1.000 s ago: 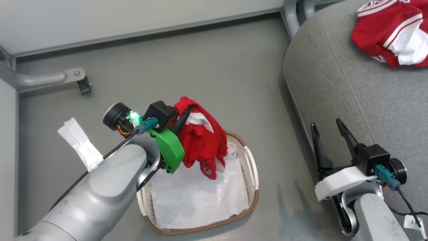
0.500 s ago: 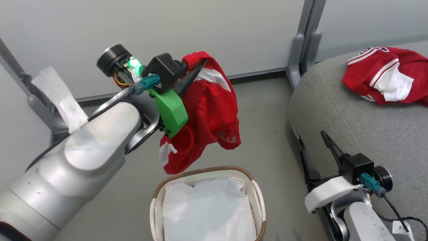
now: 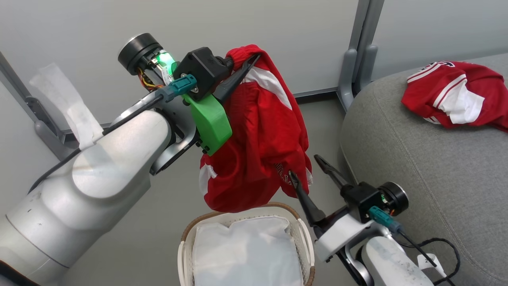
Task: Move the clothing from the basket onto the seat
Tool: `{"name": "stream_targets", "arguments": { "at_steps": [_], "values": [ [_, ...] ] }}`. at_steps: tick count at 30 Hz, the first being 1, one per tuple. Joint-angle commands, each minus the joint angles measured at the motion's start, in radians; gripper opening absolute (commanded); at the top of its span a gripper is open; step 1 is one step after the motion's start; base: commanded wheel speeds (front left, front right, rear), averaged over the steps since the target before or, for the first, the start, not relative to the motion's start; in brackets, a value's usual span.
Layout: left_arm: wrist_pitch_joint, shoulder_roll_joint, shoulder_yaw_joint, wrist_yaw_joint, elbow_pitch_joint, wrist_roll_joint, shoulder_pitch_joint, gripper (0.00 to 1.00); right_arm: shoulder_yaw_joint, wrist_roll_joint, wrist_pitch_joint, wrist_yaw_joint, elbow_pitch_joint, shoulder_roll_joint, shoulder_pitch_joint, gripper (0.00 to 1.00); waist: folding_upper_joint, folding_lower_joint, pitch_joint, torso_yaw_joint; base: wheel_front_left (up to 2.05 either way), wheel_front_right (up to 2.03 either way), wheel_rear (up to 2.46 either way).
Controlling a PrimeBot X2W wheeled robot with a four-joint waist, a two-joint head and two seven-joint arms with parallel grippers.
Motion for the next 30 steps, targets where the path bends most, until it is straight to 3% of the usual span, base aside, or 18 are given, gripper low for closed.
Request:
{"name": "stream_targets", "arguments": {
  "at_steps": [1, 16, 17, 18, 19, 20, 27, 28, 29, 30],
  "values": [
    [0.003, 0.005, 0.002, 0.007, -0.006, -0.006, -0.020, 0.00, 0.020, 0.000, -0.005, -0.001, 0.010, -0.006, -0.017, 1.00, 0.0000, 0.0001, -0.001, 0.001, 0.00, 0.00, 0.00],
    [0.005, -0.028, -0.022, 0.005, -0.061, -0.003, -0.033, 0.00, 0.125, -0.008, -0.005, -0.001, 0.215, -0.005, -0.250, 1.00, 0.0000, 0.0001, -0.009, 0.046, 0.00, 0.00, 0.00],
    [0.004, -0.027, -0.023, 0.006, -0.057, -0.008, -0.027, 0.00, 0.137, 0.000, -0.005, -0.001, 0.220, -0.005, -0.262, 0.78, 0.0000, 0.0001, -0.009, 0.048, 0.00, 0.00, 0.00],
    [0.004, -0.026, -0.024, 0.008, -0.054, -0.010, -0.021, 0.00, 0.146, 0.005, -0.005, -0.001, 0.224, -0.005, -0.271, 0.78, 0.0000, 0.0001, -0.009, 0.050, 0.00, 0.00, 0.00],
    [0.002, -0.024, -0.025, 0.009, -0.050, -0.013, -0.014, 0.00, 0.155, 0.011, -0.005, -0.001, 0.228, -0.005, -0.278, 0.28, 0.0000, 0.0001, -0.008, 0.051, 0.00, 0.00, 0.00],
    [-0.001, -0.020, -0.024, 0.014, -0.043, -0.019, -0.002, 0.00, 0.163, 0.016, -0.005, -0.001, 0.235, -0.005, -0.288, 0.00, 0.0000, 0.0001, -0.008, 0.053, 0.00, 0.00, 0.00],
    [-0.025, 0.012, -0.008, 0.036, -0.002, -0.067, 0.077, 0.03, 0.140, 0.010, -0.005, -0.001, 0.208, -0.005, -0.295, 0.00, 0.0000, 0.0001, -0.002, 0.037, 0.00, 0.00, 0.00],
    [-0.029, 0.016, -0.005, 0.039, 0.003, -0.073, 0.087, 0.11, 0.133, 0.008, -0.005, -0.001, 0.205, -0.005, -0.294, 0.00, 0.0000, 0.0001, -0.001, 0.034, 0.00, 0.00, 0.00],
    [-0.039, 0.021, 0.000, 0.043, 0.009, -0.082, 0.100, 0.27, 0.123, 0.005, -0.005, -0.001, 0.200, -0.006, -0.292, 0.00, 0.0000, 0.0001, 0.000, 0.030, 0.00, 0.00, 0.00],
    [-0.045, 0.024, 0.005, 0.046, 0.013, -0.089, 0.112, 0.51, 0.115, 0.003, -0.005, -0.001, 0.195, -0.008, -0.290, 0.00, 0.0000, 0.0001, 0.001, 0.027, 0.00, 0.00, 0.00]
  ]
}}
